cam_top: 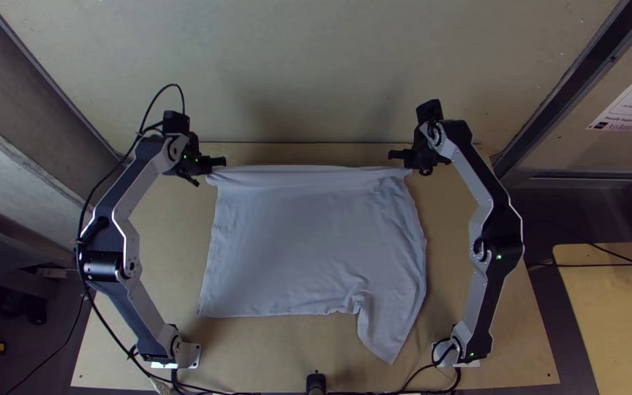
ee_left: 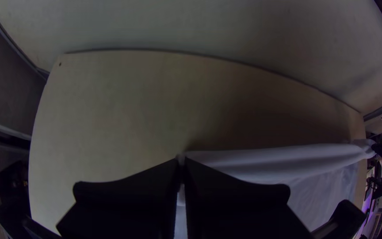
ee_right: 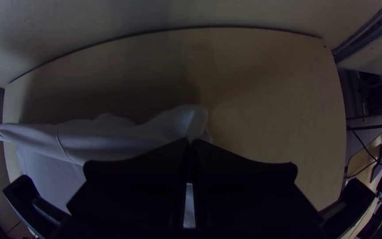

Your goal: Fold the t-shirt

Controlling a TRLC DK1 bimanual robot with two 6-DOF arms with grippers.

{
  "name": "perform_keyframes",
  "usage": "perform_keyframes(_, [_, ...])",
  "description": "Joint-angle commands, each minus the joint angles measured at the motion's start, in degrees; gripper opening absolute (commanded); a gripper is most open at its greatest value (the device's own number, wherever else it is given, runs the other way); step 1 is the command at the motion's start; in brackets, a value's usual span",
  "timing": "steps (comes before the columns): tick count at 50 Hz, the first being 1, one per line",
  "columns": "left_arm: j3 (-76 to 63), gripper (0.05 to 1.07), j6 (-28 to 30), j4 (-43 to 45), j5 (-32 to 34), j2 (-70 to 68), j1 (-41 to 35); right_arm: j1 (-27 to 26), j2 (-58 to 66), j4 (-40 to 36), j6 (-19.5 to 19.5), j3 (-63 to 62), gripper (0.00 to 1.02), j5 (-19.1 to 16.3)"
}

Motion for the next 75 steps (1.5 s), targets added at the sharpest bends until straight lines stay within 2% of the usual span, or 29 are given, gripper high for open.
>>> perform_keyframes(1, [-7.05, 0.08, -1.55, 2.17, -0.52, -4.48, -0.35, 0.03, -5.42, -0.02, -0.64, -5.51, 0.02, 1.82])
perform_keyframes(18, [-20.14, 0.08, -2.16, 7.62, -1.05, -9.84, -0.17, 0.82, -15.26, 5.70, -1.17, -25.20, 0.02, 2.44])
perform_keyframes(35, [-28.58, 0.08, -3.22, 12.45, -2.28, -11.51, -0.26, 0.47, -17.19, 11.06, -1.79, -38.20, 0.03, 2.62])
perform_keyframes(36, [-29.02, 0.09, -3.22, 12.71, -2.37, -11.60, -0.26, 0.47, -17.10, 11.06, -1.79, -38.47, 0.05, 2.62])
perform_keyframes(37, [-29.37, 0.14, -3.30, 12.80, -2.37, -11.60, -0.35, 0.47, -17.10, 11.06, -1.79, -38.82, 0.13, 2.53])
perform_keyframes(38, [-29.55, 0.23, -3.30, 12.80, -2.37, -11.60, -0.35, 0.47, -17.19, 10.88, -1.79, -39.26, 0.24, 2.53])
perform_keyframes(41, [-30.16, 0.60, -3.22, 12.45, -2.37, -11.60, -0.52, 0.47, -17.19, 10.79, -1.61, -40.49, 0.62, 2.53])
perform_keyframes(42, [-30.16, 0.71, -3.13, 12.19, -2.37, -11.42, -0.61, 0.47, -17.10, 10.27, -1.61, -40.58, 0.70, 2.62])
perform_keyframes(45, [-29.90, 0.97, -2.95, 11.48, -2.19, -11.16, -0.70, 0.03, -17.10, 9.48, -1.61, -40.58, 0.80, 2.62])
perform_keyframes(46, [-29.72, 1.03, -2.86, 11.04, -2.01, -11.16, -0.70, -0.24, -17.28, 9.39, -1.61, -40.67, 0.85, 2.62])
perform_keyframes(47, [-29.29, 1.03, -2.78, 10.43, -1.84, -11.16, -0.70, -0.41, -17.46, 9.30, -1.61, -40.75, 0.88, 2.70])
perform_keyframes(51, [-28.58, 1.03, -2.60, 10.08, -1.40, -12.74, -0.70, -1.64, -16.67, 5.70, -2.14, -39.61, 0.89, 2.62])
perform_keyframes(55, [-27.79, 1.03, -2.07, 9.99, -0.17, -14.76, -0.52, -2.00, -19.13, 4.64, -3.28, -39.79, 0.98, 3.14])
perform_keyframes(61, [-26.47, 1.03, -1.55, 8.85, 1.77, -18.89, -0.61, -2.79, -24.66, 4.20, -3.28, -41.11, 0.98, 3.49])
perform_keyframes(65, [-24.28, 1.03, -1.55, 4.45, 3.61, -19.86, -0.79, -2.87, -29.06, 4.03, -3.28, -42.60, 0.98, 3.67])
perform_keyframes(75, [-25.42, 1.03, 0.04, 0.06, 3.44, -25.57, -2.10, -1.12, -41.27, 3.67, -2.49, -47.70, 0.98, 3.76])
